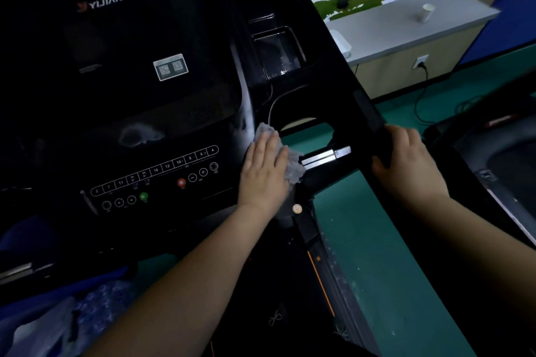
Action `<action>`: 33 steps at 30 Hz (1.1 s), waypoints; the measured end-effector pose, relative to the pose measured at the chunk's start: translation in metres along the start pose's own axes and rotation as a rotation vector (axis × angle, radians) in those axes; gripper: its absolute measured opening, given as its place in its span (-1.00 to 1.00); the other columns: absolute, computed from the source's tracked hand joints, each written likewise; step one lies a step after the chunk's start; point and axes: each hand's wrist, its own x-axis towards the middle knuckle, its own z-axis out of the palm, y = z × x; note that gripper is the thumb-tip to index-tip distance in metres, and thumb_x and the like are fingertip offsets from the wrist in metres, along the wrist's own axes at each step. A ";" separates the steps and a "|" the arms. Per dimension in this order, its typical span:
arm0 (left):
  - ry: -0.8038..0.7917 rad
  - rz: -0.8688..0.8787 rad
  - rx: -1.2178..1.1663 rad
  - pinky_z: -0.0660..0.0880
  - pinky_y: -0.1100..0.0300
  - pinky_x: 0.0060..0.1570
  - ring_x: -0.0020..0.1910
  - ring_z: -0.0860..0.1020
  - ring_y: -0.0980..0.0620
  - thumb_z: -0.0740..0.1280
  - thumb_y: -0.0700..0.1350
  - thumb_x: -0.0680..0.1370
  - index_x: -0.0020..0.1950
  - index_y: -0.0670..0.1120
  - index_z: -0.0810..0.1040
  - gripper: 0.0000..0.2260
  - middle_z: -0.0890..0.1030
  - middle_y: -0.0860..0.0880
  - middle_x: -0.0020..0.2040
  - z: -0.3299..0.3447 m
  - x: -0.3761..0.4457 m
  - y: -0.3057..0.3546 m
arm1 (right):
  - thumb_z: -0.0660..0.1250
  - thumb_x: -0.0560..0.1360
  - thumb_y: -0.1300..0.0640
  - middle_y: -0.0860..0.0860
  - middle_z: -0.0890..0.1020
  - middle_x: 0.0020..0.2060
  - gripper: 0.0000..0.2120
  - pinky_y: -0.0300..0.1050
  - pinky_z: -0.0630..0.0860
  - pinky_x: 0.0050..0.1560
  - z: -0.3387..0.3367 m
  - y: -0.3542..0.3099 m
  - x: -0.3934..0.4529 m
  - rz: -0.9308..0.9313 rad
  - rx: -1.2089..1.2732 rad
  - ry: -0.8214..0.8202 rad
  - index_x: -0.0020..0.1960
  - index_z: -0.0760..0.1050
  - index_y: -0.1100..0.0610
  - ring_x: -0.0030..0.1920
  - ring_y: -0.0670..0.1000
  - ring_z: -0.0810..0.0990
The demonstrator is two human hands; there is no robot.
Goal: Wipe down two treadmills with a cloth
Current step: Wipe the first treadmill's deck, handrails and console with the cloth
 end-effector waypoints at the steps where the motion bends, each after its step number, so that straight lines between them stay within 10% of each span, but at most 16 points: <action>1: 0.003 0.030 0.011 -0.04 -0.01 0.49 0.52 0.15 -0.15 0.47 -0.02 0.34 0.40 -0.12 0.42 -0.35 0.26 -0.15 0.51 -0.001 0.000 -0.004 | 0.31 0.48 0.05 0.15 0.37 0.27 -0.44 0.12 0.44 0.15 0.000 0.000 0.000 -0.005 0.001 0.000 0.42 0.22 0.08 0.22 0.24 0.44; 8: 0.009 -0.089 -0.032 0.04 -0.05 0.48 0.55 0.00 -0.13 0.48 -0.29 0.30 0.54 -0.05 0.14 -0.11 0.06 -0.13 0.57 0.003 -0.063 -0.059 | 0.32 0.48 0.04 0.13 0.39 0.27 -0.44 0.07 0.45 0.12 -0.003 -0.003 -0.001 0.014 -0.003 -0.001 0.42 0.23 0.07 0.22 0.22 0.45; 18: 0.097 -0.170 -0.143 -0.14 -0.02 0.48 0.55 -0.12 -0.14 0.33 -0.08 0.52 0.57 -0.01 0.01 -0.28 -0.10 -0.14 0.58 -0.044 0.072 -0.060 | 0.34 0.46 0.00 0.03 0.39 0.27 -0.46 0.01 0.46 0.06 -0.002 -0.004 -0.001 0.043 -0.008 0.015 0.38 0.24 -0.03 0.18 0.18 0.50; 26: 0.058 -0.013 -0.044 -0.28 0.01 0.47 0.54 -0.26 -0.10 0.23 -0.03 0.46 0.58 -0.09 -0.01 -0.26 -0.18 -0.14 0.57 -0.020 0.019 -0.045 | 0.36 0.41 -0.02 0.01 0.42 0.17 -0.46 -0.02 0.47 0.05 -0.002 -0.003 0.003 0.074 0.023 0.023 0.34 0.28 -0.02 0.13 0.14 0.52; 33: 0.033 0.014 0.070 -0.12 -0.03 0.52 0.55 -0.05 -0.17 0.23 0.04 0.53 0.56 -0.13 -0.13 -0.25 -0.01 -0.22 0.57 -0.036 0.129 -0.034 | 0.40 0.39 0.02 0.06 0.44 0.15 -0.45 -0.02 0.45 0.11 -0.002 0.004 0.015 0.031 0.087 -0.020 0.31 0.27 0.05 0.14 0.12 0.47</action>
